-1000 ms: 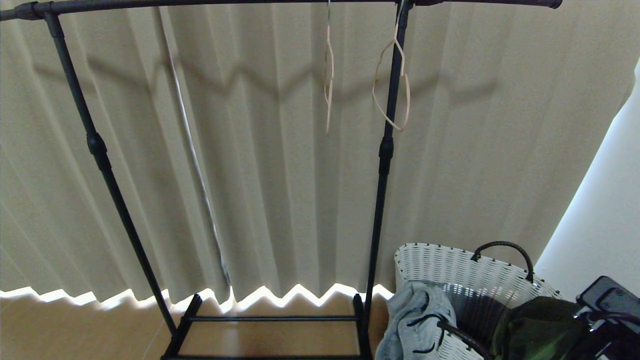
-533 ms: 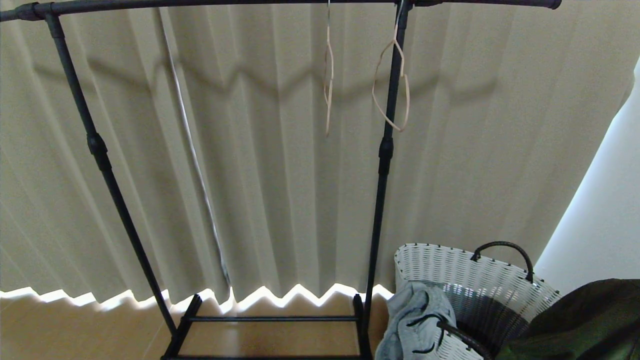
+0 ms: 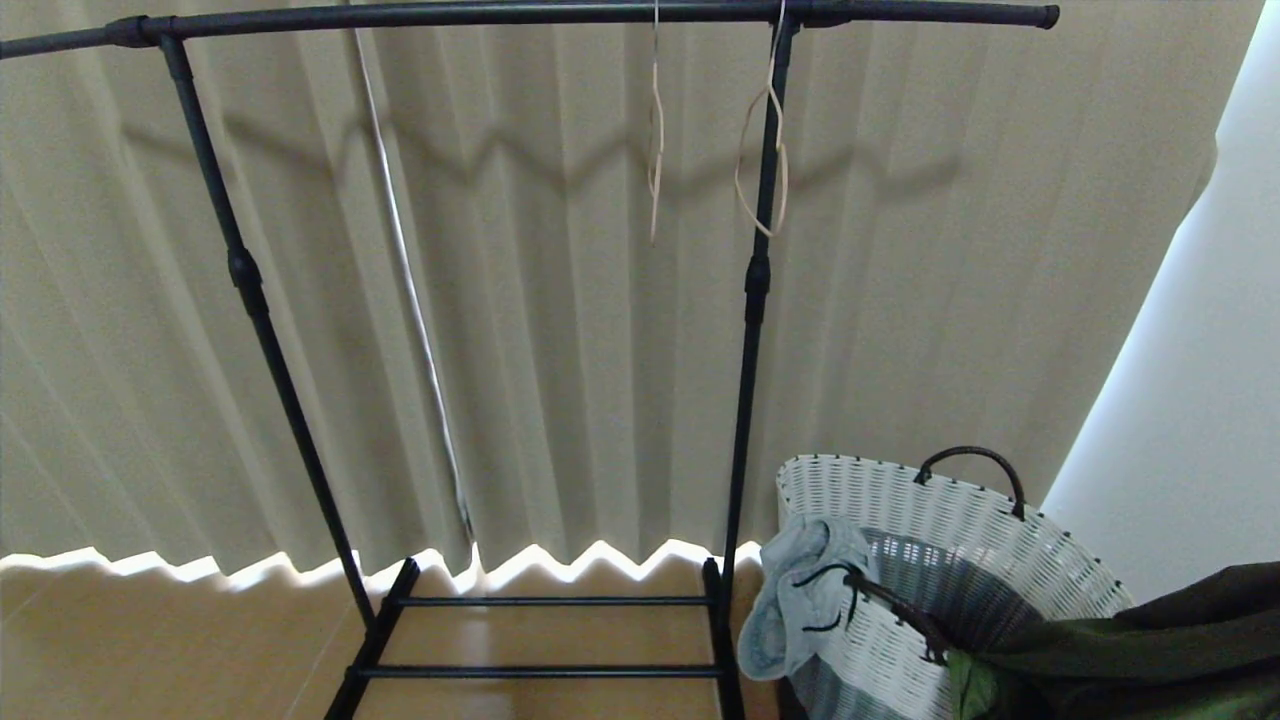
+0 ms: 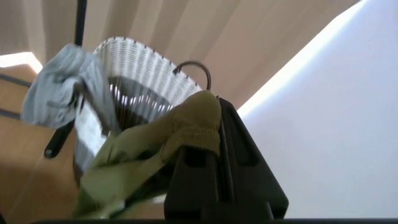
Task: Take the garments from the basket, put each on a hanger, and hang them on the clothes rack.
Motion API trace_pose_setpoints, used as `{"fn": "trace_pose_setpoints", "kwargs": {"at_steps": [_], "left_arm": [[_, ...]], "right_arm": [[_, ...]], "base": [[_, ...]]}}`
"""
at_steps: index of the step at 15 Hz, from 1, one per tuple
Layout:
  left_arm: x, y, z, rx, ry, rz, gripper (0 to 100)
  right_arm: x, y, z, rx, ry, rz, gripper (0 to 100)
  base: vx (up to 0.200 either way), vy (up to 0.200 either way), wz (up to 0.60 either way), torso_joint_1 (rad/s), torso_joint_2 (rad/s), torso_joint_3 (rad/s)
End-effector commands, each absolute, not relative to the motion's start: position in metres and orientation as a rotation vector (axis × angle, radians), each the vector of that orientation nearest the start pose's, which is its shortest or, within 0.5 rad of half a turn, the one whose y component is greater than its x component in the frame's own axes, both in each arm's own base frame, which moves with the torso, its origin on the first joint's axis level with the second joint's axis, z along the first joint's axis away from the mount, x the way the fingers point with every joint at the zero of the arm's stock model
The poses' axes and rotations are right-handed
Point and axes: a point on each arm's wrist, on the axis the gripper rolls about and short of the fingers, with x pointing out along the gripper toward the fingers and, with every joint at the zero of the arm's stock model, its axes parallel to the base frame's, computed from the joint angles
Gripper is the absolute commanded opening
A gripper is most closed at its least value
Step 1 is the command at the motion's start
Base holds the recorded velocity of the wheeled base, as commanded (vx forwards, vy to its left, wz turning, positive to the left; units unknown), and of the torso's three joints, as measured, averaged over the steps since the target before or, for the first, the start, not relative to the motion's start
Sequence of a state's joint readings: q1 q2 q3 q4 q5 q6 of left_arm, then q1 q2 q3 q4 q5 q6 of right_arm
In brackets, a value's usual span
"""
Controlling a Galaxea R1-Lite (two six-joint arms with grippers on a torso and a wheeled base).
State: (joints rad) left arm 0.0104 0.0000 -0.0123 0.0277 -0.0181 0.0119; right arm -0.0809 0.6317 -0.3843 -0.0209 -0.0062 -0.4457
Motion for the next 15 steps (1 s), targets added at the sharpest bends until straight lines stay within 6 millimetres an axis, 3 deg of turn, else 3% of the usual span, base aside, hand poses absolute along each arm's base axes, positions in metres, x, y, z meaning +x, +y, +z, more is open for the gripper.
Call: {"fn": "trace_pose_setpoints", "kwargs": {"at_steps": [1,11,15], "left_arm": [[-0.0237,-0.0007,0.0760,0.012,0.015,-0.008,100],[-0.0237,-0.0007,0.0760,0.011,0.015,-0.008,100],[-0.0237,-0.0006,0.0760,0.011,0.015,-0.006,100]], "right_arm": [[0.0456,-0.0039,0.1839,-0.436,0.244,-0.035,0],[0.0462,-0.0038,0.1816,-0.437,0.254,-0.030,0],[0.0462,-0.0038,0.1816,-0.437,0.254,-0.030,0]], "base": [[-0.200,0.000,0.00,0.002,0.01,0.012],[-0.020,0.000,0.00,0.000,0.00,0.000],[0.000,0.200,0.00,0.001,0.00,0.006]]}}
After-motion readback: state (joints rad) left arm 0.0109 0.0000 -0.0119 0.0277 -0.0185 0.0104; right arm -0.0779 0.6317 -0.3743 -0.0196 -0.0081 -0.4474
